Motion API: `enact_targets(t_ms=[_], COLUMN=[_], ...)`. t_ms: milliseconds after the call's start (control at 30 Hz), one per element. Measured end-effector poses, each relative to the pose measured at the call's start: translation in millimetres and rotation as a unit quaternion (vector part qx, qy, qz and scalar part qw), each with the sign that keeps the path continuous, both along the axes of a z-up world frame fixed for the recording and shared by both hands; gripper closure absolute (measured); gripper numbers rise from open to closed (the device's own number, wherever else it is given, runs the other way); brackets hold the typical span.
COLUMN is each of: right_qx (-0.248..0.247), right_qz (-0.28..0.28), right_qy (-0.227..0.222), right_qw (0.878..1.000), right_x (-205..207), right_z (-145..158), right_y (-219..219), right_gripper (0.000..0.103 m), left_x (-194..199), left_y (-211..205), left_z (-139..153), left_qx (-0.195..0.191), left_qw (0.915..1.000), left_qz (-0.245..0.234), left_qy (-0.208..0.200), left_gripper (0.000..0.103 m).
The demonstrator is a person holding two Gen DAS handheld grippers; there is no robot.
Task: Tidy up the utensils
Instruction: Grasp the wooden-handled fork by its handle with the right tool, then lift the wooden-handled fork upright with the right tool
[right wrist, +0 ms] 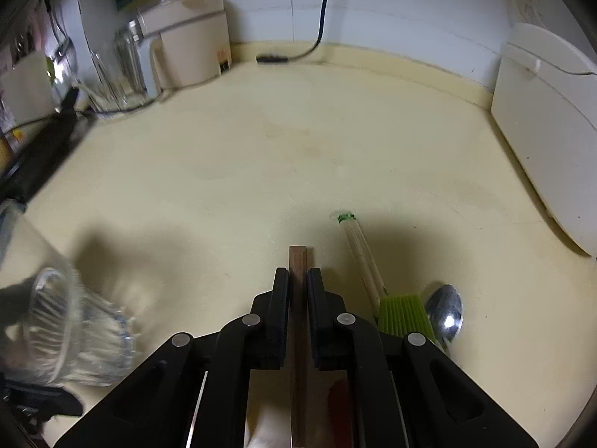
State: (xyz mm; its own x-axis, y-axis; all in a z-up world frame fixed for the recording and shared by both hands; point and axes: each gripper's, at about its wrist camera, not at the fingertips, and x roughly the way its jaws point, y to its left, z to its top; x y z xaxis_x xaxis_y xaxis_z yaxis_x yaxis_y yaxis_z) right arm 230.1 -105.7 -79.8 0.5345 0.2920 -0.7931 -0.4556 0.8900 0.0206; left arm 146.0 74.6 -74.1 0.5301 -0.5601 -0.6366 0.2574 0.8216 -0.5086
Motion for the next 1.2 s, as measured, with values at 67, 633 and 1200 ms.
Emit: enact_targets(t_ms=[67,633,1200], right_qx=[0.018,0.136,0.171], right_qz=[-0.002,-0.041,-0.067], right_qy=[-0.015,-0.205,-0.234], right_qw=[1.0,0.968,0.955], right_x=[-7,-123,-148], right_z=[11,125,151], right_y=[-6,-62,-93], right_gripper=[0.094,0.093,0.093], left_x=[0,0,1], left_y=[0,-1,0], left_z=[0,0,-1], left_qx=[0.0,0.002,0.002], left_qw=[1.0,1.0,1.0], left_qz=[0.0,0.0,0.0], left_qy=[0.0,0.0,0.0], left_gripper=[0.01,0.01,0.01])
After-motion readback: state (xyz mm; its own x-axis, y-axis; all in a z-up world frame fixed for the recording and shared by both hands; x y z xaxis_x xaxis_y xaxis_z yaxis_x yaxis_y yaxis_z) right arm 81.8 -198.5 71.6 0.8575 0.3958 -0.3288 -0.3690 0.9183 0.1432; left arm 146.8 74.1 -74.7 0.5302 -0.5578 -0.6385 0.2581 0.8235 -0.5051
